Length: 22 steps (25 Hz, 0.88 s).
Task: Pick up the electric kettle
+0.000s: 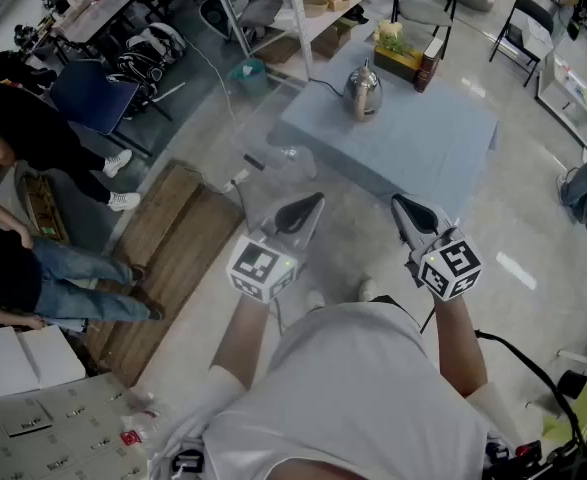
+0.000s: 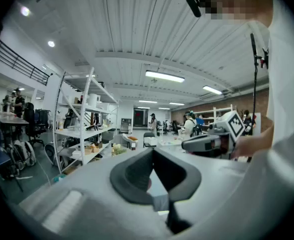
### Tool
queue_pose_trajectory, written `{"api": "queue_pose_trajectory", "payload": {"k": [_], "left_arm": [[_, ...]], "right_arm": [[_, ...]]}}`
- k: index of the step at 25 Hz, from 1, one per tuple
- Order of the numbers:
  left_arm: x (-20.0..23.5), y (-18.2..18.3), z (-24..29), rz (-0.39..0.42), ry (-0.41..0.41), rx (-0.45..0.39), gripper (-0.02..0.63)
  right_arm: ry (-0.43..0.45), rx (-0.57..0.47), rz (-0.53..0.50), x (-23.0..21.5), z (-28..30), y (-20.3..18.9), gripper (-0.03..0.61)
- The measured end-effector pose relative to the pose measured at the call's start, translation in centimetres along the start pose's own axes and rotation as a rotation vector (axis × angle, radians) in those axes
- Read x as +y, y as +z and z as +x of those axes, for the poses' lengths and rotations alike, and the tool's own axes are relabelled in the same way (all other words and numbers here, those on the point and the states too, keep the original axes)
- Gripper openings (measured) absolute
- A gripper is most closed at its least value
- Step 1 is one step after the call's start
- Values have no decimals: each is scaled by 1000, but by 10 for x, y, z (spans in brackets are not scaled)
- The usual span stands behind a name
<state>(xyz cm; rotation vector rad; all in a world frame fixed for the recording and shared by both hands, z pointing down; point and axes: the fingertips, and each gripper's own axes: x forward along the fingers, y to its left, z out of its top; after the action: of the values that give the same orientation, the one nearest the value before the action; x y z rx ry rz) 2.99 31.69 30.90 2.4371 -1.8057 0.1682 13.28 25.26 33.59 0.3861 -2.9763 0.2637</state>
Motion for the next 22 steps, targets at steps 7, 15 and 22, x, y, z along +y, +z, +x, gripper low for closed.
{"api": "queue_pose_trajectory", "payload": {"k": [7, 15, 22], "left_arm": [[-5, -1, 0, 0, -1, 4, 3], [-7, -3, 7, -1, -3, 9, 3], [-12, -3, 14, -5, 11, 6, 3]], "right_arm": [[6, 5, -2, 2, -4, 0, 3], [11, 4, 2, -3, -5, -1, 3], [32, 7, -2, -9, -9, -4, 5]]}}
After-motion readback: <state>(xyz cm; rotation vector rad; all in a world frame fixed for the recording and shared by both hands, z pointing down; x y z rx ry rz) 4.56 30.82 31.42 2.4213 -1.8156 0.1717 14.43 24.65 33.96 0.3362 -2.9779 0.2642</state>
